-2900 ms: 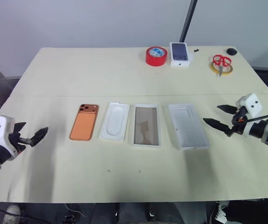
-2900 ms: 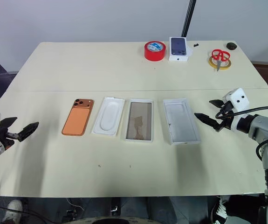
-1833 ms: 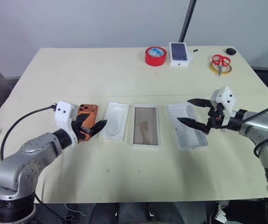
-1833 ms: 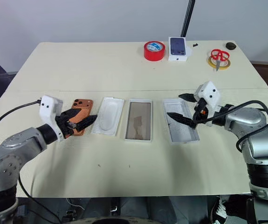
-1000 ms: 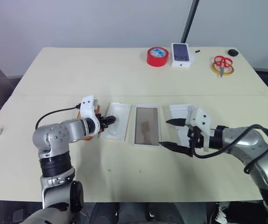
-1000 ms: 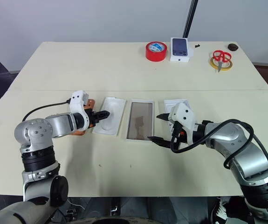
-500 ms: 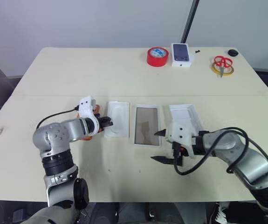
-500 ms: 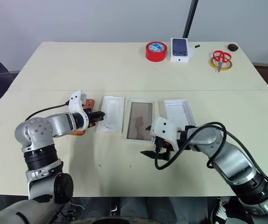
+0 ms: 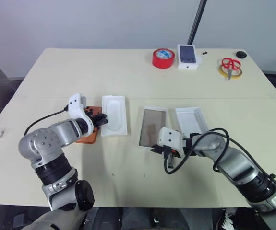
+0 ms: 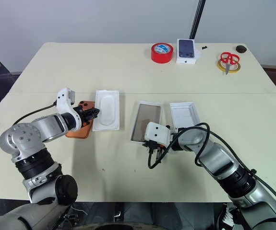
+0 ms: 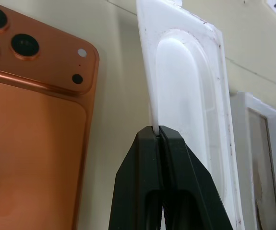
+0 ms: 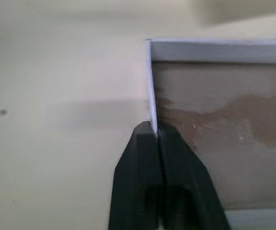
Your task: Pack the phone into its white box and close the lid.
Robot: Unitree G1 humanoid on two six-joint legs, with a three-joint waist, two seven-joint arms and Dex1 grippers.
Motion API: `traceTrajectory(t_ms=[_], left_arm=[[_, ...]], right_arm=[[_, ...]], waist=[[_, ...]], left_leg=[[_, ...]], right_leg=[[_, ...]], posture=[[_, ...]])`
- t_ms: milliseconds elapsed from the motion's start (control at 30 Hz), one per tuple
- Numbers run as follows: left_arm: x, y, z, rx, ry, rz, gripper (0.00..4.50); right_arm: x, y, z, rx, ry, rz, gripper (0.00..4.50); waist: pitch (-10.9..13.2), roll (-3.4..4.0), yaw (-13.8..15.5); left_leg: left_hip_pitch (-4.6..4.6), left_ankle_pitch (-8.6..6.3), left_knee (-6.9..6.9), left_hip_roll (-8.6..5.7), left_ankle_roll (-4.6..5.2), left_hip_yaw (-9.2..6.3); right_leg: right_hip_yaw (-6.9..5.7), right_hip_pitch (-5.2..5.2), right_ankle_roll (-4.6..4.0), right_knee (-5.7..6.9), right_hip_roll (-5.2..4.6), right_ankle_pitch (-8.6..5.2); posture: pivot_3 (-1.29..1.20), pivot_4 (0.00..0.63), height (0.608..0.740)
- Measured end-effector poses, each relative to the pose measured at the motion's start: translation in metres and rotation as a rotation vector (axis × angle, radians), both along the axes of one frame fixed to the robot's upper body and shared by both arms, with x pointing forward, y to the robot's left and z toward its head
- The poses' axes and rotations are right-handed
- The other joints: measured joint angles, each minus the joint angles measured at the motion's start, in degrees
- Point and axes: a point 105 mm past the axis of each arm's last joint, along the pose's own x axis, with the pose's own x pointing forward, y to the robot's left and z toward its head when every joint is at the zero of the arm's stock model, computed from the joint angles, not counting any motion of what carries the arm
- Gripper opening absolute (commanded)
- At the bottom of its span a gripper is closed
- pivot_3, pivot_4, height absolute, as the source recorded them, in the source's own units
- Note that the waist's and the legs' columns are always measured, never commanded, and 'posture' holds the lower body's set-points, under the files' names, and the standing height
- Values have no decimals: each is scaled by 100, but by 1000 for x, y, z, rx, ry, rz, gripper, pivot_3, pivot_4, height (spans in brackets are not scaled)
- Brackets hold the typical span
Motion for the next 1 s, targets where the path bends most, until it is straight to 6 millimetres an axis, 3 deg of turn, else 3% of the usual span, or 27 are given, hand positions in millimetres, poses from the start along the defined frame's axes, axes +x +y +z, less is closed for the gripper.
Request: traceTrajectory(t_ms=[100,233,433,533,667,700,767,933,1000], left_arm=[[0,7,3,0,-13,23,0],[0,8,11,-10,-41,26,0],[0,6,17,-12,-65,19,0],[-1,-1,19,-22,-78,6,0],[-1,-11,21,-42,-85,-12,0],[-2,-15,21,-44,-87,-21,0],[-5,-22,19,-46,-85,-36,0],[-11,-45,4,-52,-34,-90,0],[-13,-54,2,-52,-27,-111,0]], right_arm=[[-2,8,-1,3,-6,28,88],[-2,34,5,30,-41,78,88],[8,44,0,-5,-88,80,88],[11,50,5,14,-90,81,1233],[15,49,14,66,-64,43,3356],[18,45,19,81,-70,22,3693],[23,35,30,105,-87,-9,3693],[31,-13,54,96,-130,-91,3693],[31,-20,58,98,-136,-100,3693]], waist=[[0,0,-21],[0,0,-22],[0,-2,7],[0,-2,-3],[0,-2,-3],[0,-2,-3],[0,-2,12],[2,-5,7],[2,-5,-17]], left_leg=[[1,0,-1,1,0,0],[1,1,-2,2,-2,-2],[-1,2,-1,2,-4,-2],[-1,2,-2,4,-4,-5],[-2,2,-2,4,-4,-5],[-2,2,-2,4,-4,-4],[-2,2,-3,4,-4,-5],[-3,1,-3,-2,-3,-7],[0,1,-5,-1,-2,-7]], right_leg=[[0,0,0,0,1,0],[-1,-2,0,3,1,0],[-2,-1,0,1,-10,0],[-4,-2,0,2,-6,0],[-4,-2,0,2,-9,0],[-4,-2,0,2,-10,0],[-4,-1,0,1,-11,0],[-4,3,0,-4,-5,0],[-2,3,0,-4,0,0]], posture=[[0,150,725],[0,150,725],[0,150,725],[0,150,725],[0,150,725],[0,150,725],[0,150,725],[0,150,725],[0,150,725]])
